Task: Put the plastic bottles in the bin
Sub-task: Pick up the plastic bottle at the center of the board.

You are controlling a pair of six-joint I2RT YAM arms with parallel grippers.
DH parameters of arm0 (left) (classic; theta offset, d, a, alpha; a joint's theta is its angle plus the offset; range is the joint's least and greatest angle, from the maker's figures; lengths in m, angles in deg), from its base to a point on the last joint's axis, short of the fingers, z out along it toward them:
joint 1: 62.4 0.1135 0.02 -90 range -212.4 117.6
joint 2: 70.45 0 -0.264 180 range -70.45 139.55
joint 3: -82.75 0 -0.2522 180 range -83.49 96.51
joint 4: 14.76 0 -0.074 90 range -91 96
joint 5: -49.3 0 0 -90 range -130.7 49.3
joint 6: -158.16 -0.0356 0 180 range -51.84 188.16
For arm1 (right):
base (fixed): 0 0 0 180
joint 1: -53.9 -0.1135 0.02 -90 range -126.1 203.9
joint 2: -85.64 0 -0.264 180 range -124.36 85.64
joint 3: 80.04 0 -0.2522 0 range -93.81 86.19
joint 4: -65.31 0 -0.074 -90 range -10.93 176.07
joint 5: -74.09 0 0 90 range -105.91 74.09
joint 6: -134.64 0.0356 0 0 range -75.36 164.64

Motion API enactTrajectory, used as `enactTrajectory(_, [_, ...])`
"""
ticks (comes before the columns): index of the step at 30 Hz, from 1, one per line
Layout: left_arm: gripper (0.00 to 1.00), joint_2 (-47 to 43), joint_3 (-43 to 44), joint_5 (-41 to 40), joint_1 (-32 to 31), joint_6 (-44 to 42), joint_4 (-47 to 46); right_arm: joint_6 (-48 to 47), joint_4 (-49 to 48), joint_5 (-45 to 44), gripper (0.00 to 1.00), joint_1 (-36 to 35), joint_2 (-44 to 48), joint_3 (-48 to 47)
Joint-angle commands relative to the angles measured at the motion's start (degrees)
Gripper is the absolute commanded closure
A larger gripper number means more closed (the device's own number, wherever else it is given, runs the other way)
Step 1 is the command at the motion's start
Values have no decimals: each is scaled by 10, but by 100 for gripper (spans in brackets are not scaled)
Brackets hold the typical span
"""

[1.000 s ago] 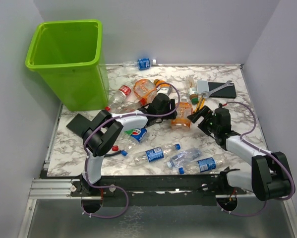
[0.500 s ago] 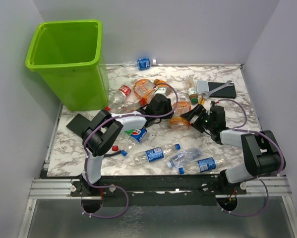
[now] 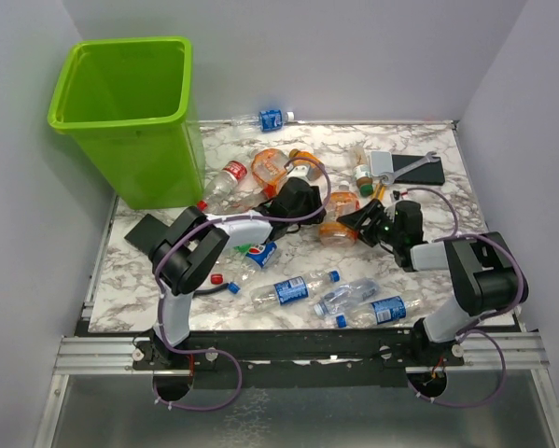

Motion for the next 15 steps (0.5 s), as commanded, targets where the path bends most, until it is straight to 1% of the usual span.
enactTrajectory(1, [41,-61,-23,-12,1,5,55,-17,-3,34,53,-1,74,14])
enactTrajectory(3, [27,-108,-14,-21,2,-1,67,-51,58,19,54,-6,150,11])
enactTrajectory(5, [18,-158,-1,-29,1,-15,85,-96,126,7,54,-12,234,0])
enactTrajectory(6, [15,-182,5,-34,2,-26,96,-118,161,3,55,-15,293,-7])
enactTrajectory(8, [9,-234,6,-39,5,-47,102,-169,227,-8,59,-25,379,-26])
enactTrajectory(10, [2,-290,-4,-48,12,-59,90,-236,294,-49,60,-62,461,-53])
enactTrajectory(12, [1,-343,-26,-37,24,-66,57,-296,323,-86,61,-110,523,-68])
enactTrajectory(15, [1,-402,-53,34,51,-59,-20,-360,336,-80,63,-160,566,-87])
